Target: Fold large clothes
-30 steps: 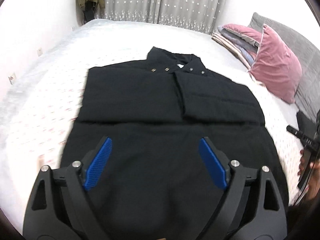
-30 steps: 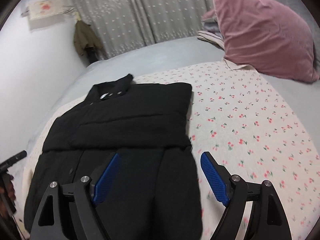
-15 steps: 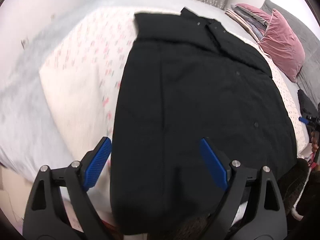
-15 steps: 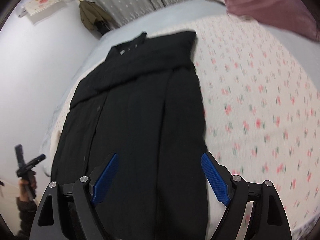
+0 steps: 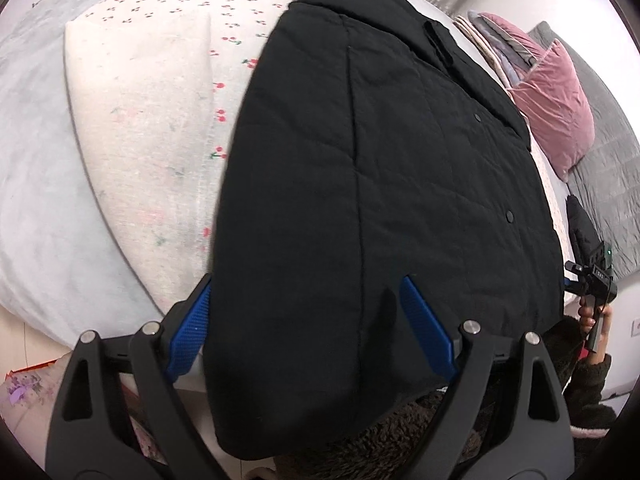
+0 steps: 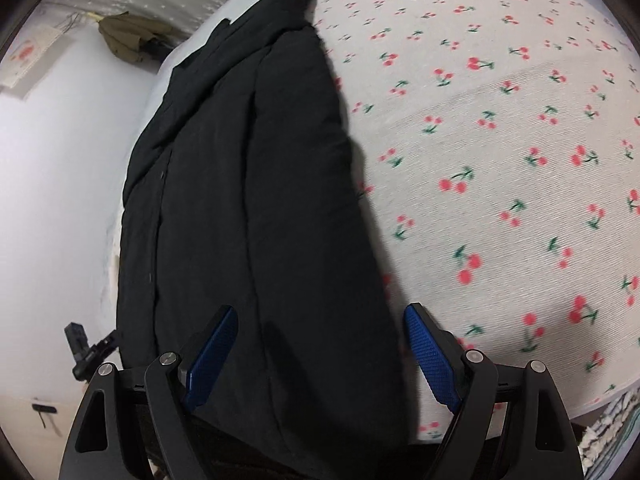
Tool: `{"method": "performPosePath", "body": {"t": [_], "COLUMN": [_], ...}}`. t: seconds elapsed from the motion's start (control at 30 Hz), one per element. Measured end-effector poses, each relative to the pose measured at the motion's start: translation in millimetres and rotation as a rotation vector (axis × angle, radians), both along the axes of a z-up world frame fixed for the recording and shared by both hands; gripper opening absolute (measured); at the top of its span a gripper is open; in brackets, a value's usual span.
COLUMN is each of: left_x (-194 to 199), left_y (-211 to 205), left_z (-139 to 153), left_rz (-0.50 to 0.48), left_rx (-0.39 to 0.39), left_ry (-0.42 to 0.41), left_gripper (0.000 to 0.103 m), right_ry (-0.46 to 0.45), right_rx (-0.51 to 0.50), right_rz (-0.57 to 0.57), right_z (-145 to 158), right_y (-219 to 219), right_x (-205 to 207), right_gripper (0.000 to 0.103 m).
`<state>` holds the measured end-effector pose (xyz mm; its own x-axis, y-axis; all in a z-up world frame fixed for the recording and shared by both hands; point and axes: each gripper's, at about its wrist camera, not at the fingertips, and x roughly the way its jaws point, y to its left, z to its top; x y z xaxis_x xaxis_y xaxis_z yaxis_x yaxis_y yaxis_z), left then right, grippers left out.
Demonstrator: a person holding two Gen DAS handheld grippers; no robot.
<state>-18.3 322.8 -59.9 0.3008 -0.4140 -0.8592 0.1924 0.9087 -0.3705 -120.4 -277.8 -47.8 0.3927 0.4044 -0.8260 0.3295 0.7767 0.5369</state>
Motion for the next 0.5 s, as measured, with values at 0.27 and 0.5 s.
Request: {"method": "performPosePath", "body": {"t": [0.27,0.5], "left_x": [-9,-14], "left_y": [-5,-12], "left_z": [2,17], "left_rz": [-0.043,-0.007], "left_rx": [-0.107,-0.051], "left_ry": [0.021,-0.002], "left_gripper": [0.068,0.024], "right_ry": [-0.024,-0.047], "right_rx": [0.047,0.049], "right_rz": [0.106,0.123], "right_z": [-1,-1], "right_y": [32,46], "right_x": [0,-1], "right_gripper": [0.087,0.027]}}
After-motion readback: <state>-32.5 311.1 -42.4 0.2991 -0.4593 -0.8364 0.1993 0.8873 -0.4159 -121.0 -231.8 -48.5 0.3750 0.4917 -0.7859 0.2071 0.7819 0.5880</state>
